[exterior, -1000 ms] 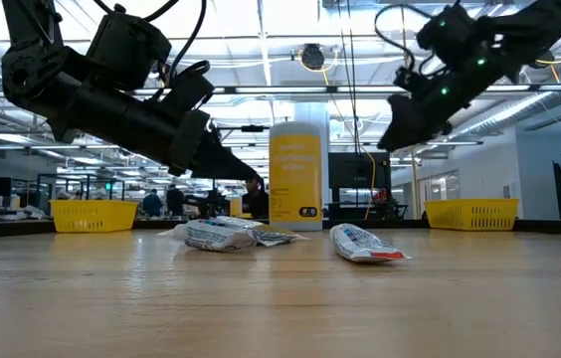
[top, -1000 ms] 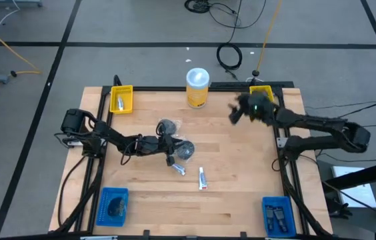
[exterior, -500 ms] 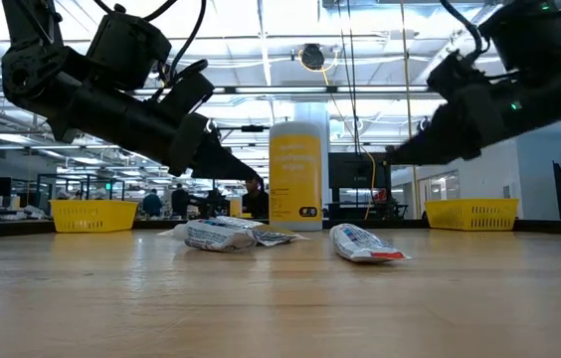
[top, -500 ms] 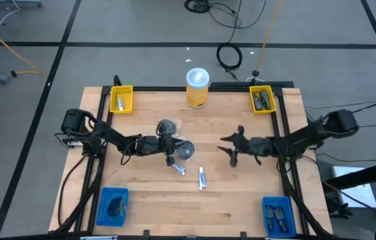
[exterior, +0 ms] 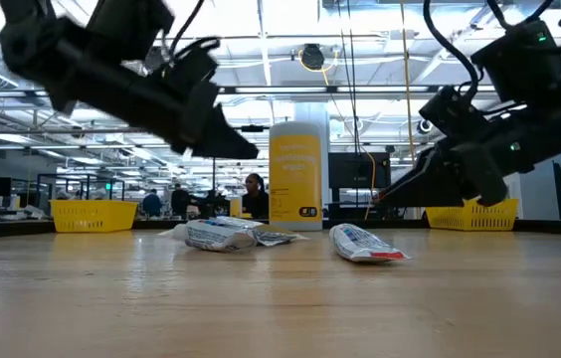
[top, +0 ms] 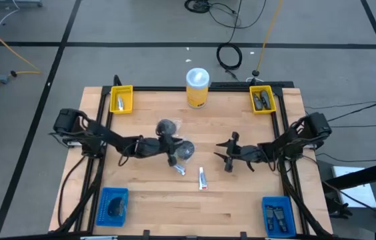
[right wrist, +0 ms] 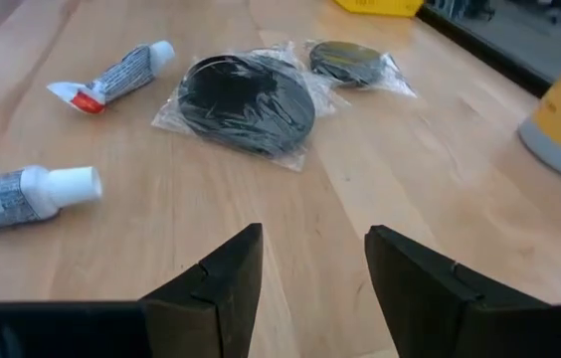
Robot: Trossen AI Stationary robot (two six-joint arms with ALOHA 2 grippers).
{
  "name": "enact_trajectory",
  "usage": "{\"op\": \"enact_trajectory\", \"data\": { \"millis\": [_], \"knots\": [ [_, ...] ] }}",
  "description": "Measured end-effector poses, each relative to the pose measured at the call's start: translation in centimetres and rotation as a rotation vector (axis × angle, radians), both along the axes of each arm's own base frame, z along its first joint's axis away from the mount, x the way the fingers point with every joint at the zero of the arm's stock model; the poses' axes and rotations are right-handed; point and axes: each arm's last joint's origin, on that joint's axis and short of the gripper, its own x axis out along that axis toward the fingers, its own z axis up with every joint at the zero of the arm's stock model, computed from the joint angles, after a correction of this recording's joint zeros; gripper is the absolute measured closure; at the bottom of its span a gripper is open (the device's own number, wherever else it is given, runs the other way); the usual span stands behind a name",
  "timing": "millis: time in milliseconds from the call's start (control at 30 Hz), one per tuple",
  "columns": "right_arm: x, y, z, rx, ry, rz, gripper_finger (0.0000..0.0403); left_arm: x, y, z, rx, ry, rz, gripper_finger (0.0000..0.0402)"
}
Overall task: Pick & Place Travel size toiletries
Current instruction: Put the left white toothpaste into the left yellow bin
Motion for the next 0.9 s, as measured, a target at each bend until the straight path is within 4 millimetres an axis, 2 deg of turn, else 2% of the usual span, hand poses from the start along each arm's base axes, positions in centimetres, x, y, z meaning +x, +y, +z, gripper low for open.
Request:
{"op": "enact_trajectory", "data": {
  "millis": [67, 233, 400, 500, 600, 733, 800, 900],
  "knots": [
    [0.1, 0.0, 0.1, -0.045, -0.003, 0.018, 0.0232, 0.6, -1.3, 1.0, 0.002, 0.113, -0.072, 0.0328],
    [0.2, -0.3, 0.5, -0.155, -0.008, 0.045, 0.0232, 1.2, -4.8, 2.4, -0.009, 0.447, -0.413, 0.0328],
    [0.4, -0.5, 0.8, -0.182, -0.024, 0.041, 0.0232, 0.8, -6.9, 2.3, 0.015, 0.494, -0.490, 0.0318],
    [0.4, -0.8, 0.9, -0.184, -0.032, 0.032, 0.0232, 0.7, -7.0, 2.3, 0.017, 0.492, -0.444, 0.0287],
    [0.5, -1.0, 0.9, -0.182, -0.039, 0.022, 0.0232, 0.8, -6.5, 2.2, 0.028, 0.493, -0.409, 0.0237],
    [0.5, -1.0, 0.9, -0.176, -0.039, 0.017, 0.0232, 1.2, -5.5, 0.6, 0.001, 0.558, -0.366, 0.0173],
    [0.5, -1.0, 0.9, -0.176, -0.035, 0.018, 0.0232, 1.4, -5.2, -0.2, -0.024, 0.584, -0.381, 0.0157],
    [0.4, -1.0, 0.8, -0.177, -0.029, 0.018, 0.0232, 1.6, -4.9, -0.9, -0.042, 0.607, -0.381, 0.0160]
  ]
}}
